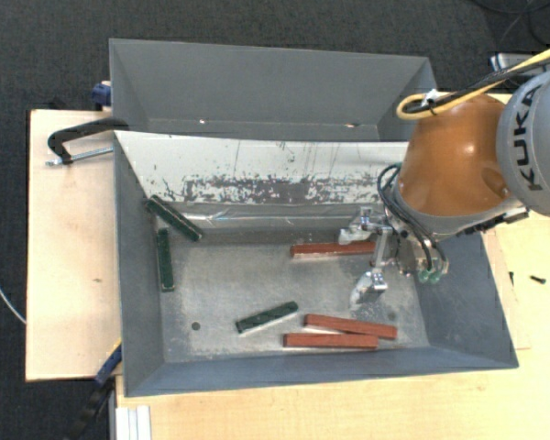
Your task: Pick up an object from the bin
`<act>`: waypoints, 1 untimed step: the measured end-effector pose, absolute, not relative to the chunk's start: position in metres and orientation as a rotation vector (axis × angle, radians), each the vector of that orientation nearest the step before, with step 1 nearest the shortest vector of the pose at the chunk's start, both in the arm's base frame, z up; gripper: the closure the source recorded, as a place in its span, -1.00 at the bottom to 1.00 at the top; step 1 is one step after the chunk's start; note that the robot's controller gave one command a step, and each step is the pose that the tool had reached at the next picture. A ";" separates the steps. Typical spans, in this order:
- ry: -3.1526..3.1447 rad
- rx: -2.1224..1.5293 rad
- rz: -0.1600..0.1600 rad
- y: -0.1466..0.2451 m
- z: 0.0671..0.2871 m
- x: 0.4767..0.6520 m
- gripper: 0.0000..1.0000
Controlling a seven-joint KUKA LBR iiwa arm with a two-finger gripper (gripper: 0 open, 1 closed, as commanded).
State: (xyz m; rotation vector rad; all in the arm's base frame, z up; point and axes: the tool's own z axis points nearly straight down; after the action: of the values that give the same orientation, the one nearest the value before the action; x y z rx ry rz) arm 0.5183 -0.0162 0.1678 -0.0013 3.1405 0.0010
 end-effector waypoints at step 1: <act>3.140 -0.001 0.001 -0.016 0.168 0.518 -1.00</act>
Offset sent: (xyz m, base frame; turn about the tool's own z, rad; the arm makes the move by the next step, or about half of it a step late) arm 0.0477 0.0266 -0.0978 -0.0258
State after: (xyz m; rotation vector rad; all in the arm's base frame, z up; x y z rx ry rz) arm 0.5183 -0.0162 0.1678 -0.0012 3.1405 0.0010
